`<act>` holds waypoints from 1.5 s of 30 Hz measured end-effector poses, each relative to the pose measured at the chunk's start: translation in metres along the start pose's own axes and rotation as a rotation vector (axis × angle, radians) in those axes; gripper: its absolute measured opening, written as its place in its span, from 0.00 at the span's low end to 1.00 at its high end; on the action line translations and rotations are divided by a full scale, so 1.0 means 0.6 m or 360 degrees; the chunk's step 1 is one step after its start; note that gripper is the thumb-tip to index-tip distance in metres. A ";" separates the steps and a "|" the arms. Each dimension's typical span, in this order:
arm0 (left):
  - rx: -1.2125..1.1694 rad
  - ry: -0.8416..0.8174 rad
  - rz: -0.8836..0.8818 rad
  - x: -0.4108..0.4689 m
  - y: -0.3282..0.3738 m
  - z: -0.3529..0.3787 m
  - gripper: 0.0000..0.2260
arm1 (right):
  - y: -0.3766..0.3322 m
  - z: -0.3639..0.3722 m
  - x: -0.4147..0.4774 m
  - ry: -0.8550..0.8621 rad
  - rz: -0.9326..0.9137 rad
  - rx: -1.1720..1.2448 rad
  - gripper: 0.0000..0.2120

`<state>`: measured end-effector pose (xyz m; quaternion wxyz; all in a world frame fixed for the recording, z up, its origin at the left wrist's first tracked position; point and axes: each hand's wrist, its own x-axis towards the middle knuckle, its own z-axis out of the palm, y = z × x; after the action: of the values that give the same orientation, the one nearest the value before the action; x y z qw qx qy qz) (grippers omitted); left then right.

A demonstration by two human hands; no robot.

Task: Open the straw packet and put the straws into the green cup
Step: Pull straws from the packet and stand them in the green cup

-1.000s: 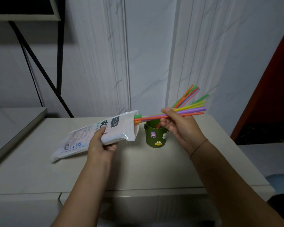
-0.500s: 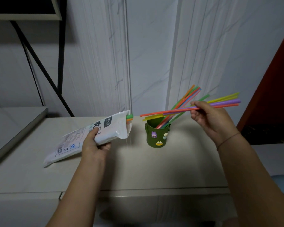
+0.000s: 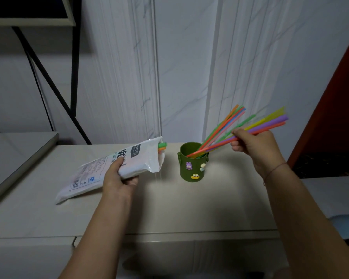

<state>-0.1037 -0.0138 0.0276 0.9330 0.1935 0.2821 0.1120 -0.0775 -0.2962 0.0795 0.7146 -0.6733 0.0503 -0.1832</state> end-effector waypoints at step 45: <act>0.0439 -0.0525 0.0789 -0.046 -0.024 0.023 0.21 | 0.053 0.107 -0.074 -0.0777 0.1363 0.0532 0.12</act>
<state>-0.1168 -0.0395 0.0457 0.8754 0.3965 0.0841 0.2635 -0.0922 -0.2198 0.0463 0.8141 -0.4922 0.1232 0.2824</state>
